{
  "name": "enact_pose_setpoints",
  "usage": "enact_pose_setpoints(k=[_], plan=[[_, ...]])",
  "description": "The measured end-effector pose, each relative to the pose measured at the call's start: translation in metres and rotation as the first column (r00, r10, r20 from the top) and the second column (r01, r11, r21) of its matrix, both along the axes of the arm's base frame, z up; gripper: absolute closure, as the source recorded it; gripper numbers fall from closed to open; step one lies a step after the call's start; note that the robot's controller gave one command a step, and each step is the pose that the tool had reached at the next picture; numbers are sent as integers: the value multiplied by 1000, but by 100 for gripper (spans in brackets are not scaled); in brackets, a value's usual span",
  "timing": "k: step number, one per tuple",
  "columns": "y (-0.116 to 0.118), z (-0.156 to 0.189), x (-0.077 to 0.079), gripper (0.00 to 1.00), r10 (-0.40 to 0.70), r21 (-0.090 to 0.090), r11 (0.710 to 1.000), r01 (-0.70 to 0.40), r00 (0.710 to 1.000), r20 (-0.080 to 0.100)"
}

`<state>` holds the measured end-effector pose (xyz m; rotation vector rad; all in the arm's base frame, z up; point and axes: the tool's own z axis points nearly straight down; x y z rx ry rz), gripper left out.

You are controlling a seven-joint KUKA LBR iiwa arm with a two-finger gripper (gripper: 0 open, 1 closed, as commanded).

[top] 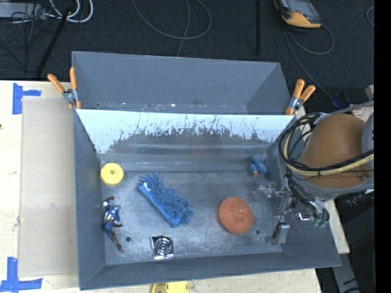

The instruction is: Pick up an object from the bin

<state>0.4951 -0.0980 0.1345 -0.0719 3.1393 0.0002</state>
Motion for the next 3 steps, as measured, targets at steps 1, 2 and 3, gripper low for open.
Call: enact_pose_setpoints(k=[1, 2, 3], plan=[[26, -23, -20, 0, -265, 0, 964, 265, 964, -4], [24, -58, -21, 0, -52, 0, 999, 52, 999, 12], [53, -63, -22, 100, -415, 0, 910, 415, 910, 5]])
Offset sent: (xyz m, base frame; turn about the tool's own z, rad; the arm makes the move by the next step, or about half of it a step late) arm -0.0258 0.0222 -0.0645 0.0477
